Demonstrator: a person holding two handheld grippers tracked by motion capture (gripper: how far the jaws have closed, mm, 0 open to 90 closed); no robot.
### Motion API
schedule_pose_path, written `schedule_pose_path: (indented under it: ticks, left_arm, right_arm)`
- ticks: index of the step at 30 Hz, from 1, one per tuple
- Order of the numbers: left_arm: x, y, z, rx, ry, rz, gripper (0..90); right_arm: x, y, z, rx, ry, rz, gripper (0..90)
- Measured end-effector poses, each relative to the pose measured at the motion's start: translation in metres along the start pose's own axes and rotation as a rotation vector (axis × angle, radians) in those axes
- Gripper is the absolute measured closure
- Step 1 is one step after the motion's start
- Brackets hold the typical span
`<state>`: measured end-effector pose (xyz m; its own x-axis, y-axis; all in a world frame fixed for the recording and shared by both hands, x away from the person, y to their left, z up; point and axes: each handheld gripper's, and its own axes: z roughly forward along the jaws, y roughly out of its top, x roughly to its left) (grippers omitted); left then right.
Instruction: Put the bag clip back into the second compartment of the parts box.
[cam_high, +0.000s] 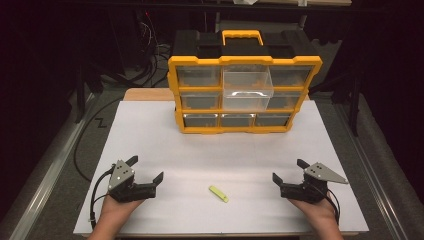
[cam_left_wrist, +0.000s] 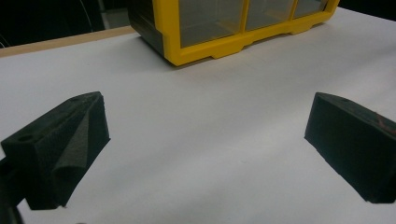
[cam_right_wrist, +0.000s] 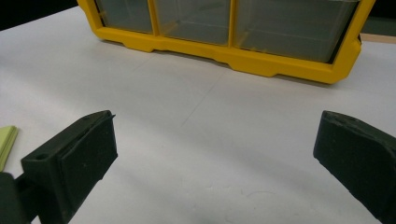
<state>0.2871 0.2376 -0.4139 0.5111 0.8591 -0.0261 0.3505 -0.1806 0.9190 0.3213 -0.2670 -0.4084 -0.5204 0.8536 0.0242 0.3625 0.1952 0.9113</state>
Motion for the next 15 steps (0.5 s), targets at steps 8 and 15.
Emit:
schedule_pose_path:
  ticks: [8,15]
  left_arm:
    - [-0.002,-0.0003,-0.0004,0.002,-0.007,0.011,0.9]
    - [-0.0008,-0.0002,0.001,0.005,-0.003,0.001,0.9]
  right_arm:
    - [0.0002,-0.0002,0.0004,0.005,-0.006,-0.003,0.1]
    - [0.0002,-0.0014,0.0028,0.017,-0.004,-0.008,0.1]
